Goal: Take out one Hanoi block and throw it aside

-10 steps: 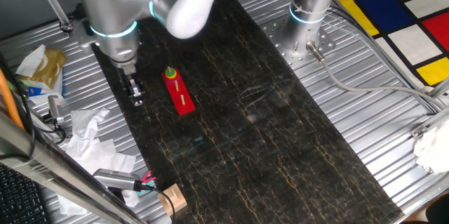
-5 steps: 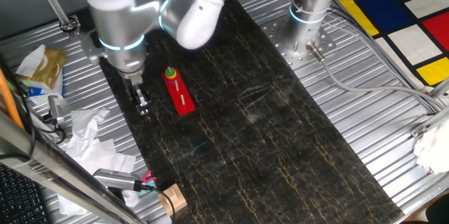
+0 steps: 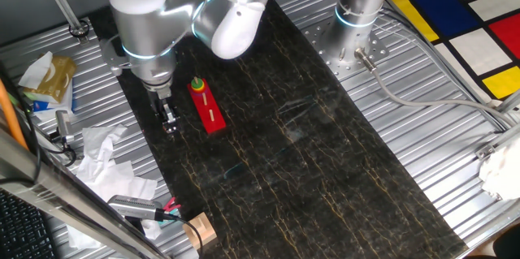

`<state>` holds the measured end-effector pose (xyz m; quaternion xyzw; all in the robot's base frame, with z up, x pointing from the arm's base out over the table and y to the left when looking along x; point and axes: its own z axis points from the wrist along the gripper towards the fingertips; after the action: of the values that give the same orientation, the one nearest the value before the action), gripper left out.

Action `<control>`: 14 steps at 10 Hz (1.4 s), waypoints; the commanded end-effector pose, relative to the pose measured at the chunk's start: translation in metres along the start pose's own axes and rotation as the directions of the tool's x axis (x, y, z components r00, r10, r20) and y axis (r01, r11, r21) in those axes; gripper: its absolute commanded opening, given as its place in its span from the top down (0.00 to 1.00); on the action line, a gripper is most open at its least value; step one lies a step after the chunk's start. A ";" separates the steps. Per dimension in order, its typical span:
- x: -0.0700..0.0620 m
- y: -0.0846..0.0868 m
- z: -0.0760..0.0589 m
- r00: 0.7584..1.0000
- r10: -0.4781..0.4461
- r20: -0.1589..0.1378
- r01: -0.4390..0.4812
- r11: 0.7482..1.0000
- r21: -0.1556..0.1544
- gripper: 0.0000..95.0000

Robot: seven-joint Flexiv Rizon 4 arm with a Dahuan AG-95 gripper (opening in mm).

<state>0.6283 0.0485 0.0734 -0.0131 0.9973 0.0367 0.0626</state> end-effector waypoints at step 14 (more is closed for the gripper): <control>0.016 -0.016 0.009 0.999 -0.030 0.033 0.030 1.000 0.001 1.00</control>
<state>0.6141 0.0331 0.0614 -0.0273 0.9958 0.0361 0.0796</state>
